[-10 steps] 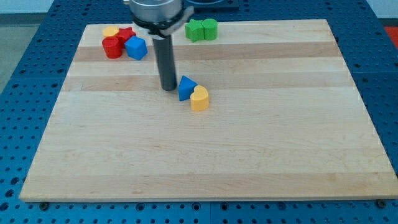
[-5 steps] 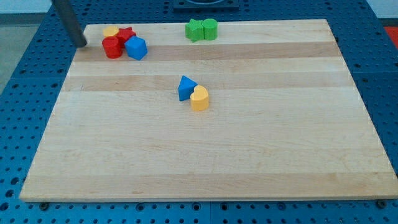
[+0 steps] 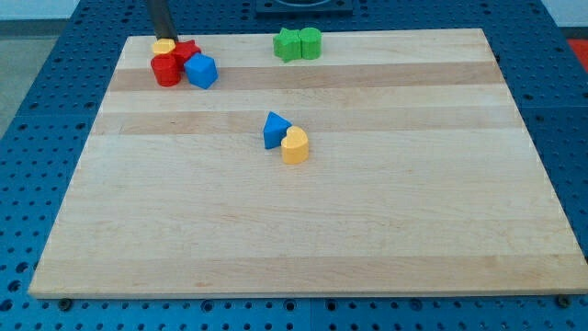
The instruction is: Move the yellow hexagon and red circle away from red star
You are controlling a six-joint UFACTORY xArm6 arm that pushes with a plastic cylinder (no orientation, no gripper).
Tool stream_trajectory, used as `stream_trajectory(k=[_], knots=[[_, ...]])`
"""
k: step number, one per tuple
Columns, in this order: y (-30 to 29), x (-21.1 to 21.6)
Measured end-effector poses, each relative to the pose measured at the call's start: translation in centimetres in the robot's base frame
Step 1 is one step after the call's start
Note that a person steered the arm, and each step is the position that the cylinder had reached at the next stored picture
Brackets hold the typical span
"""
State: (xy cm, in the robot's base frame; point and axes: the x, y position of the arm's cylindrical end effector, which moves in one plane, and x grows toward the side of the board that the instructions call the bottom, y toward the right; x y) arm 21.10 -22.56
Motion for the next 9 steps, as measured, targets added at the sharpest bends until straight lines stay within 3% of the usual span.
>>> stream_trajectory(k=[5,9], knots=[[-3.3,7.7],[-1.3,13.2]])
